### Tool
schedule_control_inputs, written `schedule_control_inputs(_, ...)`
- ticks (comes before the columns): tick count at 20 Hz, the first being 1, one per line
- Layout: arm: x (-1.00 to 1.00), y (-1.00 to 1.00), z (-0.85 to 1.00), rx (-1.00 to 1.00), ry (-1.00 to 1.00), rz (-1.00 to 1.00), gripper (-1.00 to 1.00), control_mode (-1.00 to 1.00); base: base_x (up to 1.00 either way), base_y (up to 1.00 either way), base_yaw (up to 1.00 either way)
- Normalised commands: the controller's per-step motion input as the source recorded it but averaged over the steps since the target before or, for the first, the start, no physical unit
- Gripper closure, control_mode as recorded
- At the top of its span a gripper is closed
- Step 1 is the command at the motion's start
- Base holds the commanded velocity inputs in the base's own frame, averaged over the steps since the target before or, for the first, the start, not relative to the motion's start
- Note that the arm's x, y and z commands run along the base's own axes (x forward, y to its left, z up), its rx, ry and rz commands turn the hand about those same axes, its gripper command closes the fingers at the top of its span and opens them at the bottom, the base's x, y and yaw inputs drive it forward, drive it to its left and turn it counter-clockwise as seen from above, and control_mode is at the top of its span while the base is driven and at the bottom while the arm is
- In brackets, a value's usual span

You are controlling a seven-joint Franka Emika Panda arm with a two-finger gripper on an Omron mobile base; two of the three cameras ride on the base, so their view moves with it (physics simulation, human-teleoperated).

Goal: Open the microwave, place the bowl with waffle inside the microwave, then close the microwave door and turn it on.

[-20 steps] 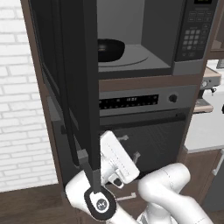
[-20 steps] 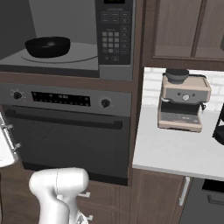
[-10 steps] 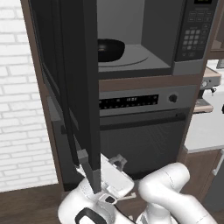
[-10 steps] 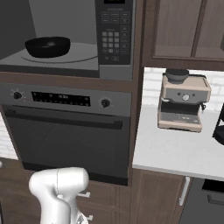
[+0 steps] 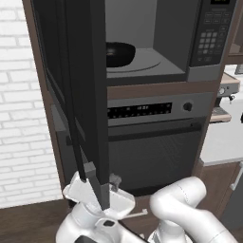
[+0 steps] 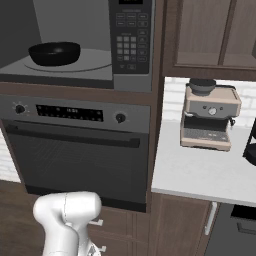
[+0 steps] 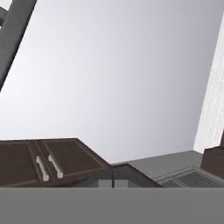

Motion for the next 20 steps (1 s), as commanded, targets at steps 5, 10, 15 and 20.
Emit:
schedule_control_inputs(5,0.02,0.57,0.03,-0.08,-0.1,0.05,1.0,-1.0,0.0,0.0,0.0)
schedule_control_inputs(10,0.07,0.49,0.0,-0.03,-0.02,0.08,1.0,-1.0,0.0,0.0,0.0)
schedule_control_inputs(15,0.16,0.42,0.0,-0.02,0.01,0.13,1.0,-1.0,0.0,0.0,0.0)
schedule_control_inputs(20,0.25,0.38,0.04,-0.02,0.11,0.17,1.0,-1.0,0.0,0.0,0.0)
